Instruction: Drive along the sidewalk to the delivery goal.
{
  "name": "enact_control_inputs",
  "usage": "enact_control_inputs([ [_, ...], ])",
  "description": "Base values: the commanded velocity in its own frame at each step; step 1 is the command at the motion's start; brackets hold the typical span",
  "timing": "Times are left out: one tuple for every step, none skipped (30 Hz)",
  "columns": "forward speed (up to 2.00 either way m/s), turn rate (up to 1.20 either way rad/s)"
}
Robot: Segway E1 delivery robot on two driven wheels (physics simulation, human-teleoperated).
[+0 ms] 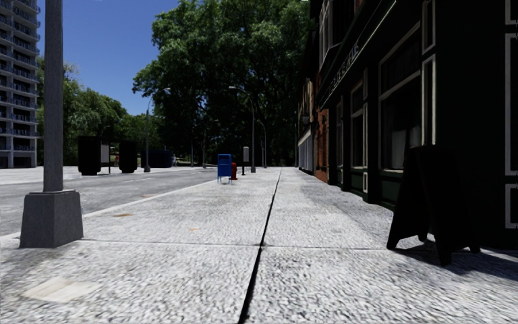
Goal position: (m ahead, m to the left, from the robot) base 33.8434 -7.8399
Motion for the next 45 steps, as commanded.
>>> enact_control_inputs([
  [2.00, 0.00],
  [2.00, 0.00],
  [2.00, 0.00],
  [2.00, 0.00],
  [2.00, 0.00],
  [2.00, 0.00],
  [2.00, 0.00],
  [2.00, 0.00],
  [2.00, 0.00],
  [2.00, 0.00],
  [2.00, 0.00],
  [2.00, 0.00],
  [2.00, 0.00],
  [2.00, 0.00],
  [2.00, 0.00],
  [2.00, 0.00],
  [2.00, 0.00],
  [2.00, 0.00],
  [2.00, 0.00],
  [2.00, 0.00],
  [2.00, 0.00],
  [2.00, 0.00],
  [2.00, 0.00],
  [2.00, 0.00],
  [2.00, 0.00],
  [2.00, 0.00],
  [2.00, 0.00],
  [2.00, 0.00],
  [2.00, 0.00],
  [2.00, 0.00],
  [2.00, 0.00],
  [2.00, 0.00],
  [2.00, 0.00],
  [2.00, 0.00],
  [2.00, 0.00],
  [2.00, 0.00],
  [2.00, 0.00],
  [2.00, 0.00],
  [2.00, 0.00],
  [1.99, 0.00],
  [1.99, 0.00],
  [1.96, 0.00],
  [1.93, 0.00],
  [1.93, 0.00],
  [1.92, 0.00],
])
